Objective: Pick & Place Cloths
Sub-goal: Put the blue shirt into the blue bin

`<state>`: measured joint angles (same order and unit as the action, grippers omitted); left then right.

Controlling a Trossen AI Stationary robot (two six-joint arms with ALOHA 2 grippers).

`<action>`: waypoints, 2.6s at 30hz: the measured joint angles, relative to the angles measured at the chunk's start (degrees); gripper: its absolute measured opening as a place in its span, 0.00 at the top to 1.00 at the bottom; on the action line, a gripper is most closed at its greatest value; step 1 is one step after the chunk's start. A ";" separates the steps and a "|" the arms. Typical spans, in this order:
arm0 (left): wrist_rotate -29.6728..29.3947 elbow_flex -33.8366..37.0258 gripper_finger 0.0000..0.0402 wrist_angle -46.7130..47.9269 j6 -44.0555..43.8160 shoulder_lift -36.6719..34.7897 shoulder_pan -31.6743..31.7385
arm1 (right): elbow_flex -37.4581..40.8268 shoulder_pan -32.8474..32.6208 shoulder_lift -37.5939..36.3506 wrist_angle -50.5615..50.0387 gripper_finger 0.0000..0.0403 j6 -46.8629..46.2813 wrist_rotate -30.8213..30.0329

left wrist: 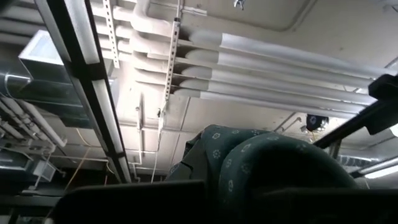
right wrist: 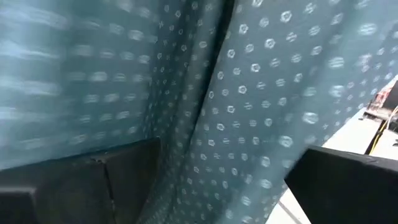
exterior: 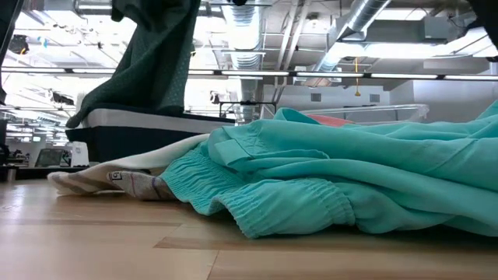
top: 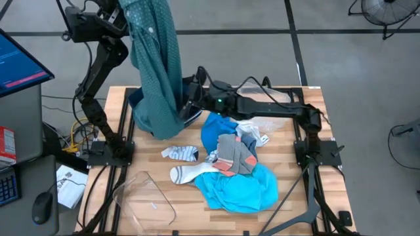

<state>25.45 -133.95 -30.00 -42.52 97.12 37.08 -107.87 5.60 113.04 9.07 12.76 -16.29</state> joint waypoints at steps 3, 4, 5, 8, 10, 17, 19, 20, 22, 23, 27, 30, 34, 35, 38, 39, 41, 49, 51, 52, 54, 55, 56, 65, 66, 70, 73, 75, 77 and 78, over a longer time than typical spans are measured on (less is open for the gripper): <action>2.40 0.00 1.00 0.15 -0.81 0.00 0.00 | -3.86 1.07 2.59 -0.58 0.23 -3.33 1.43; 3.03 0.00 1.00 0.24 -1.29 0.00 0.00 | -4.59 1.70 2.78 -2.02 0.23 -4.90 3.48; 3.51 0.00 1.00 0.33 -1.49 0.00 0.00 | -4.97 2.40 2.84 -2.66 0.23 -6.46 6.04; 3.79 0.00 1.00 1.21 -1.63 0.00 0.00 | -5.59 4.07 4.67 0.03 0.23 -12.57 13.39; 3.96 0.00 1.00 1.42 -1.73 0.00 0.00 | -5.14 5.33 5.51 -2.12 0.26 -17.22 18.15; 5.56 0.00 1.00 1.77 -3.04 0.00 -0.04 | -5.30 6.14 9.24 -1.97 0.63 -25.47 24.58; 7.32 0.00 1.00 1.81 -4.33 0.00 -0.04 | -5.18 6.17 9.48 -2.51 0.84 -26.71 25.97; 8.51 0.00 1.00 1.93 -5.59 0.00 -0.04 | -5.18 6.25 9.46 -2.44 0.92 -26.77 26.61; 11.65 0.00 1.00 3.18 -7.95 -0.04 0.13 | -5.18 6.82 8.36 -2.94 0.95 -27.24 27.05; 14.16 0.00 1.00 4.14 -9.01 -0.10 0.36 | -5.14 7.35 7.68 -2.87 0.96 -27.68 27.17; 28.76 0.00 1.00 14.88 -7.43 -1.14 2.63 | -6.58 11.02 4.14 -5.09 0.98 -27.87 26.83; 34.86 0.35 1.00 30.81 1.68 -2.42 4.94 | -7.82 13.76 1.69 -7.71 0.99 -27.84 26.29; 30.15 4.05 1.00 54.70 21.48 -5.83 9.28 | -7.91 16.44 -0.08 -13.50 0.99 -27.36 23.69; 26.81 5.49 1.00 60.15 25.98 -7.01 10.54 | -7.87 17.07 -0.27 -14.57 0.99 -27.04 23.37; 14.69 11.34 1.00 71.70 36.91 -11.02 13.85 | -7.87 18.47 -0.43 -15.39 1.00 -26.32 22.78; 10.85 14.05 1.00 73.78 39.45 -12.44 14.49 | -7.87 18.90 -0.43 -15.43 1.00 -26.32 22.81; 4.53 20.29 1.00 75.25 43.09 -15.04 15.40 | -7.87 19.14 -0.38 -15.49 1.00 -26.37 22.90; -25.29 44.59 1.00 75.52 45.55 -24.99 18.17 | -7.87 16.69 0.73 -11.00 1.00 -27.38 21.28; -30.88 49.63 1.00 75.74 45.55 -27.40 19.03 | -7.91 15.93 0.65 -9.93 1.00 -26.32 20.82; -32.59 51.87 1.00 75.50 45.45 -28.62 19.41 | -7.91 15.55 0.65 -9.49 1.00 -25.91 20.77; -33.00 56.06 1.00 75.21 44.60 -30.51 20.39 | -7.89 14.93 0.69 -8.91 1.00 -25.71 20.76; -32.88 58.09 1.00 75.20 43.78 -31.21 20.73 | -7.89 14.62 0.69 -8.59 1.00 -25.69 20.76; -32.63 59.93 1.00 75.17 43.12 -31.71 20.90 | -7.89 14.46 0.69 -8.31 1.00 -25.66 20.76; -32.63 73.84 1.00 74.33 37.05 -32.48 20.87 | -7.96 12.33 8.31 -0.33 1.00 -30.27 22.36; -32.65 75.03 1.00 74.27 36.25 -32.48 20.87 | -7.91 12.37 9.27 -0.42 1.00 -30.91 22.38; -32.69 77.93 1.00 74.54 35.90 -32.62 20.58 | -7.98 11.92 13.85 -1.62 1.00 -32.61 22.34; -32.67 78.68 0.99 74.86 35.60 -32.68 20.17 | -7.94 11.92 16.68 -4.65 0.99 -32.76 22.30; -32.65 78.66 0.97 74.62 35.63 -33.00 20.17 | -8.78 11.92 18.64 -7.72 0.99 -32.07 22.24; -32.57 78.62 0.95 74.47 37.11 -33.70 20.17 | -9.75 12.00 19.94 -13.86 0.99 -31.89 22.23; -32.34 78.62 0.93 74.46 37.71 -34.19 20.17 | -10.28 12.11 20.84 -16.38 0.99 -31.60 22.23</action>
<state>-6.90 -55.33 44.46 -4.81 62.94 57.25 -118.16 17.71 133.89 -7.32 -18.84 5.94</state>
